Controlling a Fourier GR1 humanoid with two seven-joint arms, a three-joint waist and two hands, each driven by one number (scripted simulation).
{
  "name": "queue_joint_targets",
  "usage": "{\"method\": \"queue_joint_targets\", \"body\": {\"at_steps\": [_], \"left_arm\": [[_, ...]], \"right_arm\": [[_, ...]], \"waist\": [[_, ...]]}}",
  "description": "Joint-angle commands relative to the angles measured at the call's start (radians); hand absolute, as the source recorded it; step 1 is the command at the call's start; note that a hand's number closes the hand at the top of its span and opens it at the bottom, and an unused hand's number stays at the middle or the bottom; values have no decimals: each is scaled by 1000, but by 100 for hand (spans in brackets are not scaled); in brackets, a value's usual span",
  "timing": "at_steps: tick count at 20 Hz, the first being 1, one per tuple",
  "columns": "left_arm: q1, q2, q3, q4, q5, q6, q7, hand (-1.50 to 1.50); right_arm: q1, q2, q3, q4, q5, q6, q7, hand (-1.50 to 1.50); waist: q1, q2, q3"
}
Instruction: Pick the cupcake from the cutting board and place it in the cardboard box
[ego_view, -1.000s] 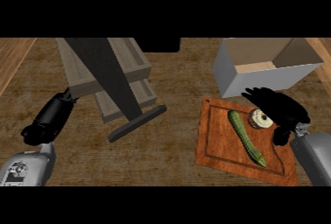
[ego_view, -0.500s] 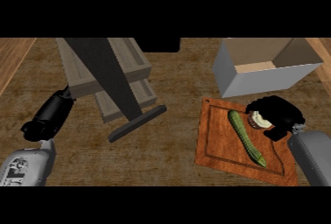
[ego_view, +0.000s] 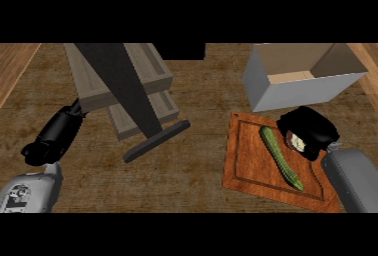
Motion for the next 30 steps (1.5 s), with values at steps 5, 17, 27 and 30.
{"method": "queue_joint_targets", "body": {"at_steps": [5, 17, 27, 30], "left_arm": [[-17, -1, 3, 2, -6, 6, 11, 0], [27, 6, 26, 3, -8, 9, -17, 0], [-21, -38, -23, 23, -43, 29, 12, 0], [22, -13, -3, 18, -36, 11, -35, 0]], "right_arm": [[107, 112, 251, -158, -70, -4, -420, 150], [250, -143, 81, -785, -484, 246, -627, 150], [57, -30, -161, -779, -819, 466, -19, 150], [-58, -19, -211, -673, -833, 464, 64, 150]], "waist": [[-1, -1, 5], [-23, -2, 3], [1, 4, 2], [10, 4, 3]]}}
